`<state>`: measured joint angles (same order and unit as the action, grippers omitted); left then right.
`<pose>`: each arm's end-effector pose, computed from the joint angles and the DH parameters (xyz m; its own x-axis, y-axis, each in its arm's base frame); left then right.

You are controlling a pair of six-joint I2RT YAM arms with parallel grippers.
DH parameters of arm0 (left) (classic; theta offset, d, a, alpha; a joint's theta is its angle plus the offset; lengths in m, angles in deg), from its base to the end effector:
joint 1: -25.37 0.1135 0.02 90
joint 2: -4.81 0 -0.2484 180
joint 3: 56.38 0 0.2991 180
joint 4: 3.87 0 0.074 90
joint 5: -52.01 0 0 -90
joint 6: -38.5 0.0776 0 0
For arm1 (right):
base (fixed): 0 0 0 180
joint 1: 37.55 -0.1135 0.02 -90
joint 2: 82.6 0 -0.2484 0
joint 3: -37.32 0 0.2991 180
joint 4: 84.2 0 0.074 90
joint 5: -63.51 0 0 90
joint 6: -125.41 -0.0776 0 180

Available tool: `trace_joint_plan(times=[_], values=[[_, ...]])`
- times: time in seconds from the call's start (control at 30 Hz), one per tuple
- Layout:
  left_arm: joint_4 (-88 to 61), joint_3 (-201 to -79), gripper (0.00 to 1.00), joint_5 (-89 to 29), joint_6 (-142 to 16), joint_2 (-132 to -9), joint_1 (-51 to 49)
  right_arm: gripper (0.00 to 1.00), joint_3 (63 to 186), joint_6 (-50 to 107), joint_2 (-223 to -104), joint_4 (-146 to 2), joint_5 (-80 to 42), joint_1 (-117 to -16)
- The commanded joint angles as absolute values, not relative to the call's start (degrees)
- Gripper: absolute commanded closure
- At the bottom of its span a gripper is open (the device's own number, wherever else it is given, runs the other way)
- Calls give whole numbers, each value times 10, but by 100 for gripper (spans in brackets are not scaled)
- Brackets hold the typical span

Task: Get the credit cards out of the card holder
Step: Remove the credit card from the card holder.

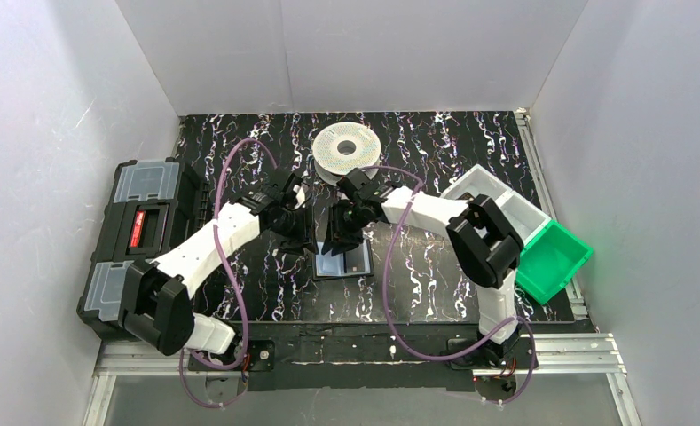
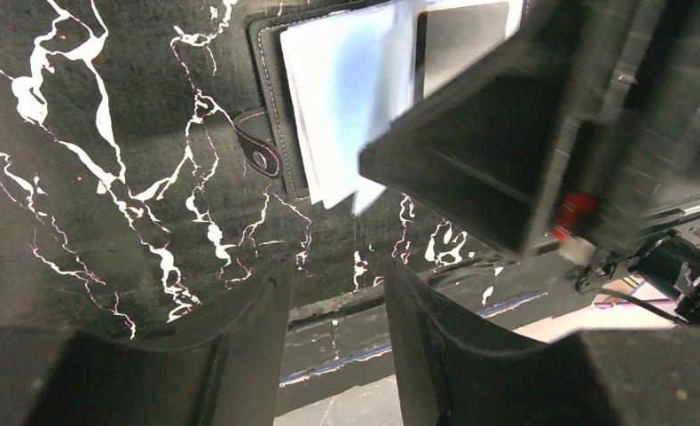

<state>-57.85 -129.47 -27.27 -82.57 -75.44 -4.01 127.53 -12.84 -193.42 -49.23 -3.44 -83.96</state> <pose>0.2955 -0.1829 0.1894 -0.9428 -0.0511 -0.3294 0.0860 0.9174 -0.3886 0.3024 0.3617 0.1204 -0.9898 -0.0441 -0.1354 -0.1211 0.7615 0.6368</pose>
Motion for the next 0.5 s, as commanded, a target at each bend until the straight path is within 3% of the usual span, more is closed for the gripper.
trace_joint_plan(times=[0.0,0.23,0.47], values=[[-605,-1302,59,-266,-813,-714,-35,59,1327,-127,-1978,-470,-25,-847],[-606,-1305,60,-235,-818,-698,-35,49,1344,-129,-2011,-479,-10,-850],[-569,-1298,60,-188,-860,-708,-35,37,1340,-116,-1957,-458,-32,-840]])
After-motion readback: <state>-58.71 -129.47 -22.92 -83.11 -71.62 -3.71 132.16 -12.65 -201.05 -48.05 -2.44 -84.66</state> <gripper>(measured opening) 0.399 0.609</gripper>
